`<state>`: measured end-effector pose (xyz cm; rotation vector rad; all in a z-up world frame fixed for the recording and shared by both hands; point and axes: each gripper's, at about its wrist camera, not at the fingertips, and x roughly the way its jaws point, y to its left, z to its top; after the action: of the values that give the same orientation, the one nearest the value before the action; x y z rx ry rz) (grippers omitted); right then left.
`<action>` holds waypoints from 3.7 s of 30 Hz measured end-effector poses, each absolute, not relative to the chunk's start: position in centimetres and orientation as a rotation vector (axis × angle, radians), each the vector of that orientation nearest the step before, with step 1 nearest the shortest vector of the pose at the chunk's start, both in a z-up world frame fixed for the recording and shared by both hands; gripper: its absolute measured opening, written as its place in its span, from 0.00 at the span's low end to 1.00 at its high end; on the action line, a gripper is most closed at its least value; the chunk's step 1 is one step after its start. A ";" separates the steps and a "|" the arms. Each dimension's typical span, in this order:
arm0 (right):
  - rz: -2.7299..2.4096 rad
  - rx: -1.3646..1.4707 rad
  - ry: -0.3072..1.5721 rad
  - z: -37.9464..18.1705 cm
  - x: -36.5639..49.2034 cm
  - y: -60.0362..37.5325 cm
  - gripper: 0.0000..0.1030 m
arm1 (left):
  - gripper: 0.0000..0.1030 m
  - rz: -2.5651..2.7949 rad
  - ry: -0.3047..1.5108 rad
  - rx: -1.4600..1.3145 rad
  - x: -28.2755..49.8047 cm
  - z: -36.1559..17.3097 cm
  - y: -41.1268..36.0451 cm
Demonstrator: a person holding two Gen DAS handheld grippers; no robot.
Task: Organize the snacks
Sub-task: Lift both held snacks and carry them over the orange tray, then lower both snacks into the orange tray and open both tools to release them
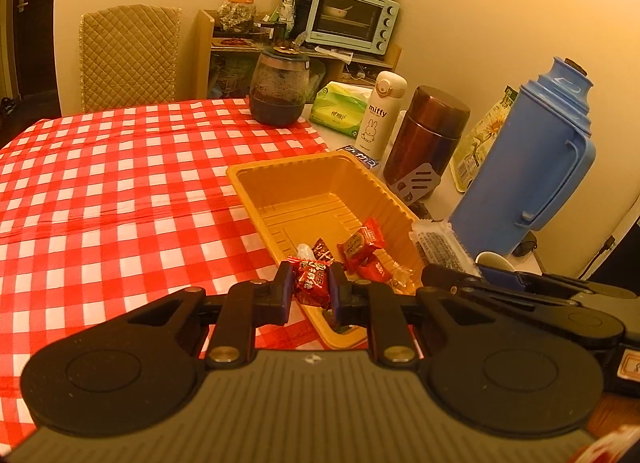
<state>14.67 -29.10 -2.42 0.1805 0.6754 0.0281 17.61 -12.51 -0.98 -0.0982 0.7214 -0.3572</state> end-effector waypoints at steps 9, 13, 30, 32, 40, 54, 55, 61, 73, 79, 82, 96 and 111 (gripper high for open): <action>0.020 0.178 0.680 -3.0 17.2 -30.6 0.38 | 0.16 -0.379 0.733 -0.104 20.3 -1.6 -14.1; 0.023 0.177 0.681 -3.1 18.4 -31.2 0.38 | 0.16 -0.384 0.738 -0.108 21.5 -1.9 -14.7; 0.042 0.174 0.710 -4.8 22.3 -32.0 0.38 | 0.16 -0.386 0.781 -0.121 25.8 -4.3 -15.7; 0.040 0.171 0.714 -5.1 22.6 -32.1 0.38 | 0.16 -0.384 0.786 -0.123 26.4 -4.7 -15.6; 0.041 0.166 0.727 -5.9 24.1 -32.2 0.38 | 0.16 -0.390 0.802 -0.125 28.0 -5.8 -16.0; 0.043 0.157 0.741 -6.9 25.6 -32.4 0.38 | 0.16 -0.397 0.824 -0.122 30.0 -7.1 -16.7; 0.043 0.157 0.740 -6.9 25.6 -32.4 0.38 | 0.16 -0.398 0.826 -0.121 30.2 -7.2 -16.8; 0.040 0.157 0.740 -7.0 25.8 -32.6 0.38 | 0.16 -0.400 0.827 -0.117 31.0 -7.5 -17.1; 0.046 0.157 0.740 -7.4 27.0 -32.8 0.38 | 0.17 -0.396 0.827 -0.092 33.3 -8.1 -17.3; 0.046 0.157 0.740 -7.5 27.2 -32.8 0.38 | 0.17 -0.394 0.834 -0.103 34.7 -8.3 -17.2; 0.049 0.153 0.740 -7.6 27.8 -32.5 0.38 | 0.22 -0.412 0.838 -0.112 35.3 -8.4 -17.2; 0.079 0.153 0.740 -8.1 29.7 -31.7 0.38 | 0.48 -0.347 0.784 -0.039 34.8 -8.0 -14.2; 0.103 0.155 0.745 -7.7 32.7 -30.9 0.38 | 0.58 -0.297 0.785 -0.044 34.6 -8.0 -12.3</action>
<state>32.65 -30.86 -7.74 0.1552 0.7448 0.1034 34.60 -12.32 -8.04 -0.0443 0.7850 -0.2972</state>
